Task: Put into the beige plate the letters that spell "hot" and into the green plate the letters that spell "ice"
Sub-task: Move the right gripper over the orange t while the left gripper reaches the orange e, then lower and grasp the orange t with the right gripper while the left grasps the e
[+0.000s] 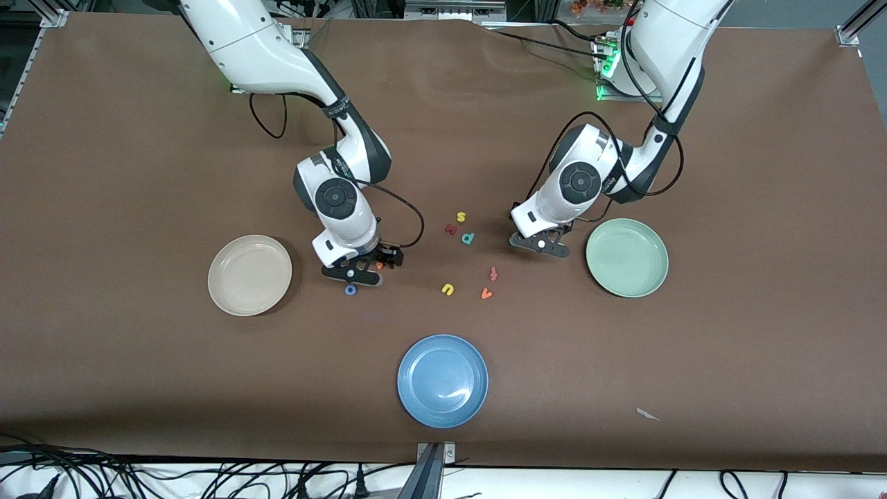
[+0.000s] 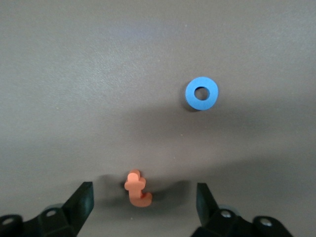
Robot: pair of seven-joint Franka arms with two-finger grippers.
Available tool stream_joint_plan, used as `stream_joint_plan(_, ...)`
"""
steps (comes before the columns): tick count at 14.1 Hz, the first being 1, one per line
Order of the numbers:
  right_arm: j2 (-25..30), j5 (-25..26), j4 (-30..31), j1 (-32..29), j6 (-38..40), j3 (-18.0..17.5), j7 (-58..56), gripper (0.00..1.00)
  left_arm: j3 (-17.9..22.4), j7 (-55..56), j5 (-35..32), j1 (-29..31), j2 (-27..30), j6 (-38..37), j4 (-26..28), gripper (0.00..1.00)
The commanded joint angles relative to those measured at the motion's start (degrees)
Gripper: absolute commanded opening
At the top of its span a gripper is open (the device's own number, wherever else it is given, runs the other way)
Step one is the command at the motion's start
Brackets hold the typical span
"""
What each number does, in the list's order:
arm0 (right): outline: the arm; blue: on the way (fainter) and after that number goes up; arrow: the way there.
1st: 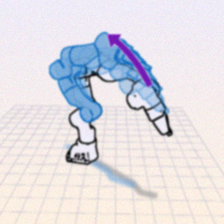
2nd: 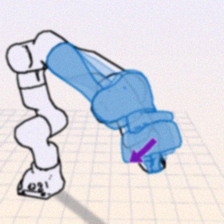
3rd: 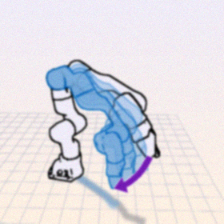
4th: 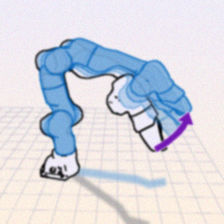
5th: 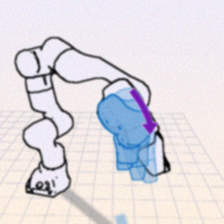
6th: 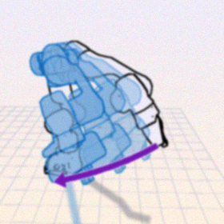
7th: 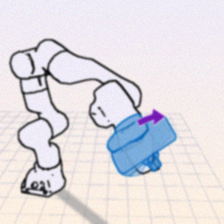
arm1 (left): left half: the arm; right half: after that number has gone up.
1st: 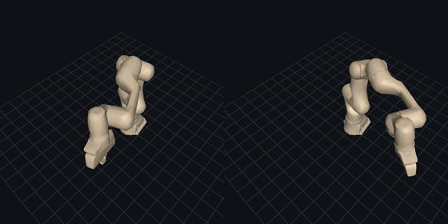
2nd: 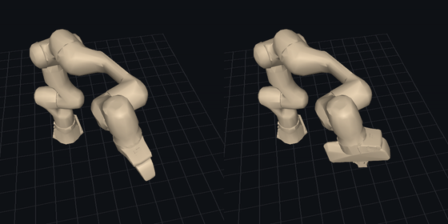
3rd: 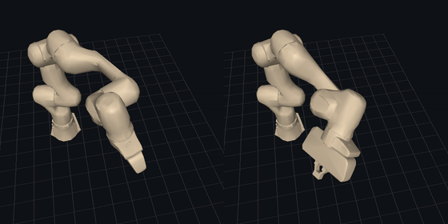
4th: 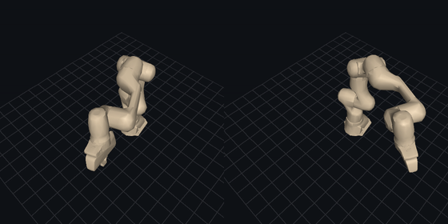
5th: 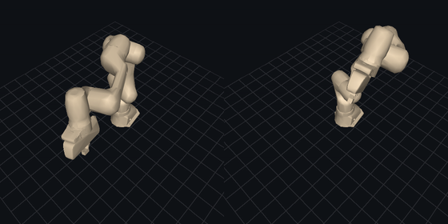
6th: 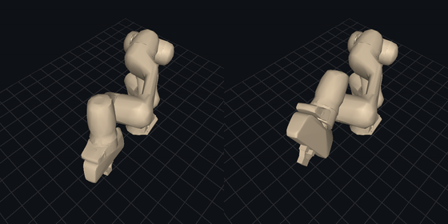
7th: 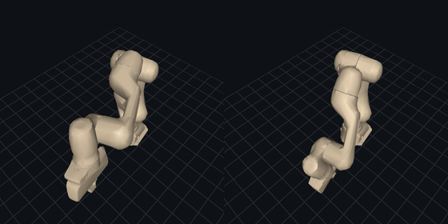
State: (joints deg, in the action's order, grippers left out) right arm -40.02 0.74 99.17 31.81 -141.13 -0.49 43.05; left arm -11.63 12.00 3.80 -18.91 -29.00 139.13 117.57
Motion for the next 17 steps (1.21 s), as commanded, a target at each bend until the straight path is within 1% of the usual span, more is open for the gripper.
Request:
stream_joint_plan(1,-1.4,-0.3,-1.2,0.3,-0.5,0.1,-0.4,0.83,0.3,0.2,0.0,-0.2,-0.4,1.4,0.3,0.77)
stream_joint_plan(2,-1.5,-0.3,-1.3,0.3,-0.5,0.0,-0.4,0.76,0.4,-0.2,-0.1,0.1,-0.5,1.8,0.4,0.74)
stream_joint_plan(3,-1.7,-0.4,-1.5,0.3,-0.5,0.0,-0.3,0.72,0.3,-0.2,-0.1,0.9,-1.0,1.9,0.4,0.74)
stream_joint_plan(4,-1.8,-0.4,-1.5,0.3,-0.5,0.0,-0.4,0.65,0.3,-0.2,-0.1,1.1,-1.5,2.5,0.4,0.74)
stream_joint_plan(5,-1.8,-0.4,-1.6,0.3,-0.5,-0.1,-0.3,0.59,0.3,-0.2,-0.1,1.1,-1.6,2.6,0.4,0.64)
stream_joint_plan(6,-2.0,-0.4,-1.7,0.4,-0.5,-0.1,-0.1,0.53,0.3,-0.3,-0.1,1.0,-1.8,2.9,0.4,0.60)
stream_joint_plan(7,-2.3,-0.5,-2.0,0.5,-0.5,-0.4,0.2,0.50,0.3,-0.3,-0.1,1.0,-1.8,2.9,0.5,0.52)
stream_joint_plan(8,-2.3,-0.7,-2.0,0.5,-0.5,-0.8,0.4,0.49,0.3,-0.3,-0.1,0.8,-1.9,2.9,0.5,0.49)
stream_joint_plan(10,-2.3,-1.4,-2.0,0.6,-0.5,-0.8,0.6,0.49,0.3,-0.2,-0.1,0.6,-2.6,2.9,0.5,0.48)
stream_joint_plan(13,-2.5,-1.4,-2.0,0.6,-0.5,-1.0,0.4,0.42,0.3,-0.2,-0.1,0.5,-2.6,2.9,0.5,0.48)
stream_joint_plan(14,-2.5,-1.4,-2.0,0.6,-0.5,-1.0,-0.1,0.38,0.3,-0.2,0.0,0.4,-2.7,2.9,0.5,0.48)
stream_joint_plan(17,-2.9,-1.3,-2.0,0.5,-0.5,-1.0,-0.3,0.18,0.2,0.5,0.0,0.1,-3.0,2.9,0.5,0.50)
